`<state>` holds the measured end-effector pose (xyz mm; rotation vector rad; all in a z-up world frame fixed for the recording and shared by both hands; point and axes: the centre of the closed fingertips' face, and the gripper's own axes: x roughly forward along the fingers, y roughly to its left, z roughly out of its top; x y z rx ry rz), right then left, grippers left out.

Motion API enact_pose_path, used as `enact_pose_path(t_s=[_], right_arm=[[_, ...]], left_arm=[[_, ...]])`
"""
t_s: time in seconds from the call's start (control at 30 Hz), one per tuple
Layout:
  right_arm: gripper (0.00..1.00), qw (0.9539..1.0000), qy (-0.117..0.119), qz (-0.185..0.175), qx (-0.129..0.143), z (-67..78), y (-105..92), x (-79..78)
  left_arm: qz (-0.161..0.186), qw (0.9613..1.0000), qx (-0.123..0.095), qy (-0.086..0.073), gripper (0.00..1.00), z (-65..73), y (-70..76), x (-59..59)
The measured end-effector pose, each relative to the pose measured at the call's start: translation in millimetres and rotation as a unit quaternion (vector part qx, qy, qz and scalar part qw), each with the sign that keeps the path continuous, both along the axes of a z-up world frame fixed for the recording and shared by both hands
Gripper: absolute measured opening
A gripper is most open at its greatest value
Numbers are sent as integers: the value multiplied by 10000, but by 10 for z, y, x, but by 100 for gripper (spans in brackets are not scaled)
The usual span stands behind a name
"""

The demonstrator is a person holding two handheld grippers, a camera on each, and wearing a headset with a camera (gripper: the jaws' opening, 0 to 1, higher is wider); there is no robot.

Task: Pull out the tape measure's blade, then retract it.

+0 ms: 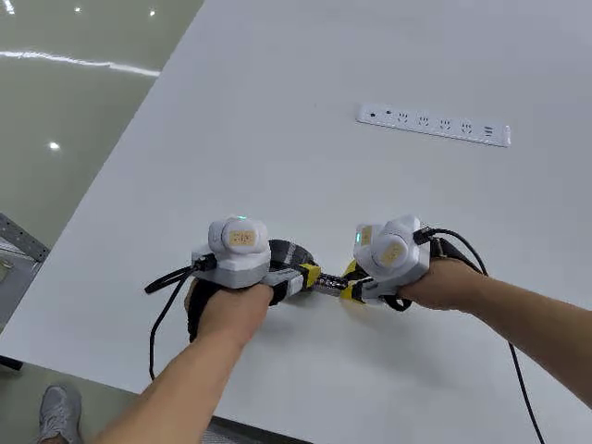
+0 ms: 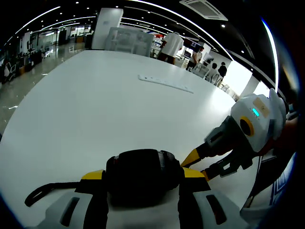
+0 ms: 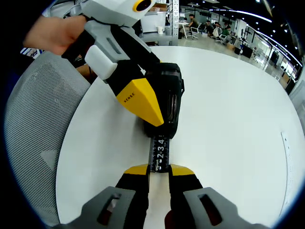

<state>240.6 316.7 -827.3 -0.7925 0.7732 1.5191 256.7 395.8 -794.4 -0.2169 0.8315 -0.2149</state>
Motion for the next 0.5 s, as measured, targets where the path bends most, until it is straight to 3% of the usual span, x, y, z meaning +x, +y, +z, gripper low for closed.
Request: enact_pose_path(t_s=[0.5], right_arm=[[11, 10000, 13, -12, 51, 6, 110, 11]], left_arm=[[9, 10000, -34, 3, 55, 7, 10, 6]])
